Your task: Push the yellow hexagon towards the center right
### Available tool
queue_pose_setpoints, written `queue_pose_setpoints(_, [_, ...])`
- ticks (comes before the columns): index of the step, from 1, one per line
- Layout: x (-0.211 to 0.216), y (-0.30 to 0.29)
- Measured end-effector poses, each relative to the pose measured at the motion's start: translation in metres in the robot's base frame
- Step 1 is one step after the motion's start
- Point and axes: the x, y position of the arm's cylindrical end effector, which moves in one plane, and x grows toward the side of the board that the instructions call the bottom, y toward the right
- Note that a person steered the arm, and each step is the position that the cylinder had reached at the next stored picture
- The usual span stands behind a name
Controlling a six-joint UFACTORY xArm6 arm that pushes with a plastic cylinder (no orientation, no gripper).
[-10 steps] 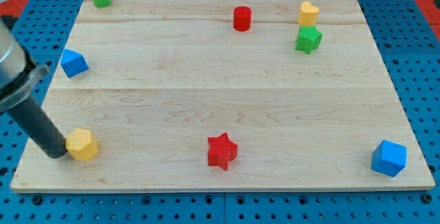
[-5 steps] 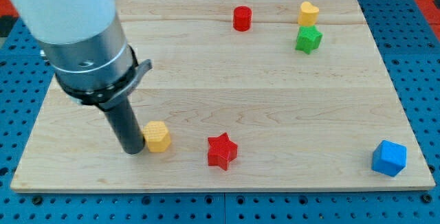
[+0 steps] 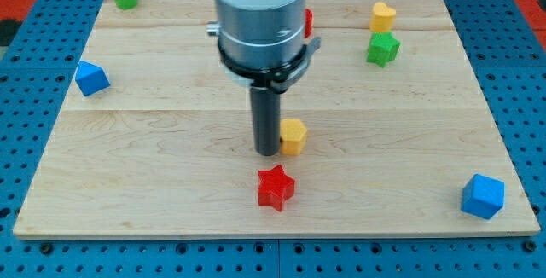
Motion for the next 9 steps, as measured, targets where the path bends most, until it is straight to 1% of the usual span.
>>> queue_pose_setpoints(2, [-0.014,0.069])
queue_pose_setpoints(4, [-0.048,0.095])
queue_pose_setpoints(6, [-0.072,0.145])
queue_pose_setpoints(7, [-0.074,0.137])
queue_pose_setpoints(8, [-0.078,0.112])
queue_pose_setpoints(9, [-0.105,0.106])
